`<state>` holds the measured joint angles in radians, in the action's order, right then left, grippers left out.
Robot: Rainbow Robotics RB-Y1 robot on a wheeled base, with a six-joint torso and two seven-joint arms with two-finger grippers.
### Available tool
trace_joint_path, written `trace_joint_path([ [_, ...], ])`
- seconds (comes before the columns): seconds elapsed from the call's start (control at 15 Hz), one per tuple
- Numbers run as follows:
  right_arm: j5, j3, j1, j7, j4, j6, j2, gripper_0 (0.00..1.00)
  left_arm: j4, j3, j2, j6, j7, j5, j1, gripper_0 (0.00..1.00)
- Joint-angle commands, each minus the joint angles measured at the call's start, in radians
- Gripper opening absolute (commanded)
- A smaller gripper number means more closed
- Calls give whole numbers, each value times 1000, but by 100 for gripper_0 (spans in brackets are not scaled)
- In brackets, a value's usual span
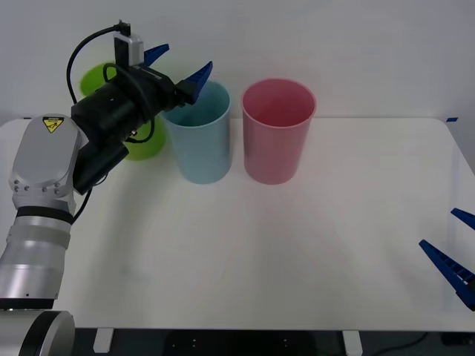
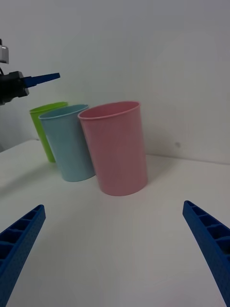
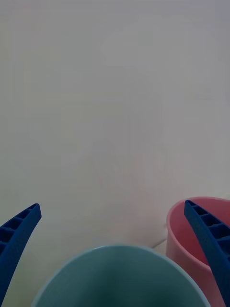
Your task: Grasp the object on the table and drop it into the matching bin: aluminum can to the light blue bin, PET bottle to the pink bin.
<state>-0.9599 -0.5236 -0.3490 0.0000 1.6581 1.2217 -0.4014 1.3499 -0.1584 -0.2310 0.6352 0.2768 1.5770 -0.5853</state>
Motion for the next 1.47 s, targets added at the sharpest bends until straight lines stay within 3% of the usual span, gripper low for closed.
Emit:
trace_joint_path([
  [0.07,0,0,0,0,0,0,0,100,6,-1,-50,23,-11,-84,35,100],
  [0.27,0,0,0,0,0,0,0,100,46,-30,-97,47,-24,-160,102,100],
  [0.53,0,0,0,0,0,0,0,100,66,-184,-114,215,-38,-190,183,100],
  [0.73,0,0,0,0,0,0,0,100,100,-224,-159,259,-39,-253,271,100],
  [1.2,0,0,0,0,0,0,0,100,198,-371,-252,393,-71,-321,499,100],
  [1.47,0,0,0,0,0,0,0,100,204,-474,-306,532,-102,-330,616,100],
])
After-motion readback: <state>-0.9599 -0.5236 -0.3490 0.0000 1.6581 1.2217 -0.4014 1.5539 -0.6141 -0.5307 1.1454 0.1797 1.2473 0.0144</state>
